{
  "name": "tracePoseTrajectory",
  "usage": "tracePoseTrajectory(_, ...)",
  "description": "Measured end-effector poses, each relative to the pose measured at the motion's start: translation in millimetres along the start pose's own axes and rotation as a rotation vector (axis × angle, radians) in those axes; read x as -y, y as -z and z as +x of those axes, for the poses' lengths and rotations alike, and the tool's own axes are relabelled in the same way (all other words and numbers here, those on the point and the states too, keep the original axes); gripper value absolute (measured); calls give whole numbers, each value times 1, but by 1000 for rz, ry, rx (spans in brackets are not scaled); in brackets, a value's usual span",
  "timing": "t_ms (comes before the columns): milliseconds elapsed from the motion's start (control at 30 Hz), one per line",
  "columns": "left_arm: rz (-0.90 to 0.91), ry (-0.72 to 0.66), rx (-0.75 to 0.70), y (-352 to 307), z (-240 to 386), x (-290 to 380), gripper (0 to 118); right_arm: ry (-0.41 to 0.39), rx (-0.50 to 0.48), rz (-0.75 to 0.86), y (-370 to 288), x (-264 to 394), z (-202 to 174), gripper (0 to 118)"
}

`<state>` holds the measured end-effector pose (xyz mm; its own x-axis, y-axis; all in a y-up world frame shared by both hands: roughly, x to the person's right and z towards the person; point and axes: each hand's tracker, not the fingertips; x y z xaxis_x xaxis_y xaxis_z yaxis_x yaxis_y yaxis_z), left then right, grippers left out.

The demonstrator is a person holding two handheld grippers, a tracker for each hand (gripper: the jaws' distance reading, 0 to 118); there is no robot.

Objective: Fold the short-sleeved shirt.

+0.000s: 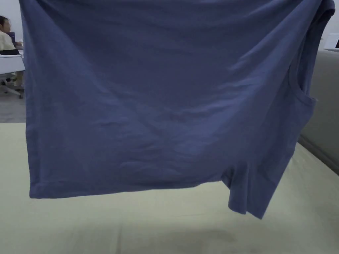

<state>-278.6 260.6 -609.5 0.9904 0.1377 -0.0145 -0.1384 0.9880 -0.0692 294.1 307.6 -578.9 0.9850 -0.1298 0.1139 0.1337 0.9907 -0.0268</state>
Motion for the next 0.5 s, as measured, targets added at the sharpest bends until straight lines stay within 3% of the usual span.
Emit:
tracePoseTrajectory(133, -55, -5, -5, 50, -2, 55, 1, -23, -2, -62, 41, 57, 5, 6)
tracePoseTrajectory(300, -230, 18, -33, 107, -3, 169, 1, -62, 24, -225, 95, 170, 14, 6)
tracePoseTrajectory(500, -459, 7, -36, 128, -5, 296, 1, -56, 38, -431, 132, 298, 28, 6)
